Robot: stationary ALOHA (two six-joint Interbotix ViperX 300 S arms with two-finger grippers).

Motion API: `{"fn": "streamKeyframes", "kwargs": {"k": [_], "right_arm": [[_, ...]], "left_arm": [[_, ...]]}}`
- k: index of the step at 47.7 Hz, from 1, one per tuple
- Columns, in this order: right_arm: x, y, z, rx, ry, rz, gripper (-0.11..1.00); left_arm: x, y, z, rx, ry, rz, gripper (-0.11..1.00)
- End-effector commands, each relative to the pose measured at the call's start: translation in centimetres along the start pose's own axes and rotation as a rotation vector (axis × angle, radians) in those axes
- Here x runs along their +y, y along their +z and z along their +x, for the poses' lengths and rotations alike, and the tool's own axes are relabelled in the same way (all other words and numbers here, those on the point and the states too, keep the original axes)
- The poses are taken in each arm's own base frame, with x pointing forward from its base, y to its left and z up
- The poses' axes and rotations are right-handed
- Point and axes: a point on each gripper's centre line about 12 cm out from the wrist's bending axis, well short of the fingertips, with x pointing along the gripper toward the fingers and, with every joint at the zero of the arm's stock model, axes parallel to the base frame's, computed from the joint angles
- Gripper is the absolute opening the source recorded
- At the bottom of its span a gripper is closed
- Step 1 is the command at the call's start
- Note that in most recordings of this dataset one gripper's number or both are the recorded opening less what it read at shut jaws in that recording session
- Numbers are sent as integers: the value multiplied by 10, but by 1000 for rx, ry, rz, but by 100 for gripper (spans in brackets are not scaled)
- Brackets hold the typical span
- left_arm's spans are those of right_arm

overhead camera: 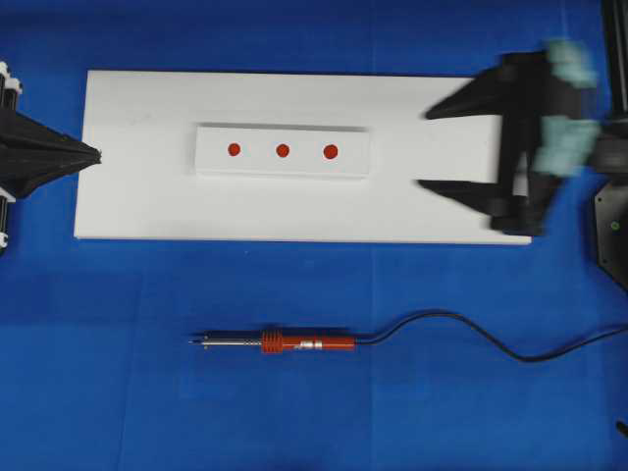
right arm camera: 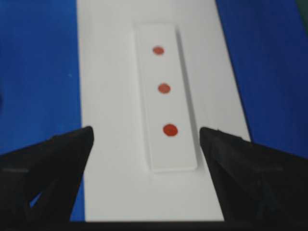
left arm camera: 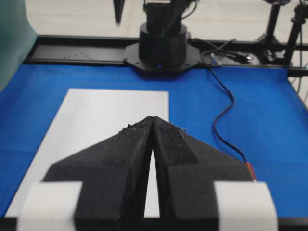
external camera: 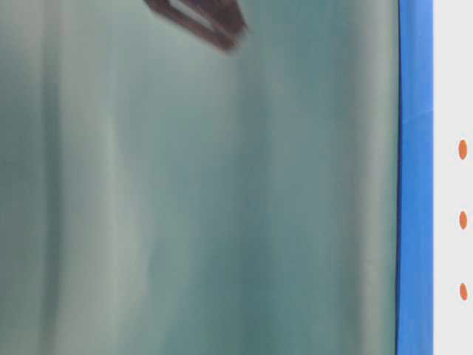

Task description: Touch the tip of the soldering iron to the mark.

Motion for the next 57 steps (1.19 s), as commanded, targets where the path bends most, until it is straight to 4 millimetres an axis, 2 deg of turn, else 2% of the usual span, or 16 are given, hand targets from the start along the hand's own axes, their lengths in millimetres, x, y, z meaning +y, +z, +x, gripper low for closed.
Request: {"fn": "streamKeyframes", "kwargs": {"k": [1, 10, 14, 23, 30, 40, 57], "right_arm": [[-1, -2, -21, -65, 22, 7, 85], [-10, -28, -52, -123, 30, 19, 85], [-12, -42, -59, -141, 40, 24, 85], [-12, -69, -65, -169, 76, 39, 85], [-12, -83, -60, -147, 86, 40, 85], [-11, -89, -57, -142, 99, 42, 81], [-11, -88, -58, -146, 99, 46, 80]], "left_arm": [[0, 7, 1, -23, -3, 3, 0], [0, 5, 2, -18, -3, 3, 0], [0, 5, 1, -17, -3, 3, 0], [0, 5, 1, -14, -3, 1, 0], [-1, 5, 1, -15, -4, 1, 0], [-1, 4, 1, -12, -4, 1, 0], [-1, 4, 1, -12, -4, 0, 0]]}}
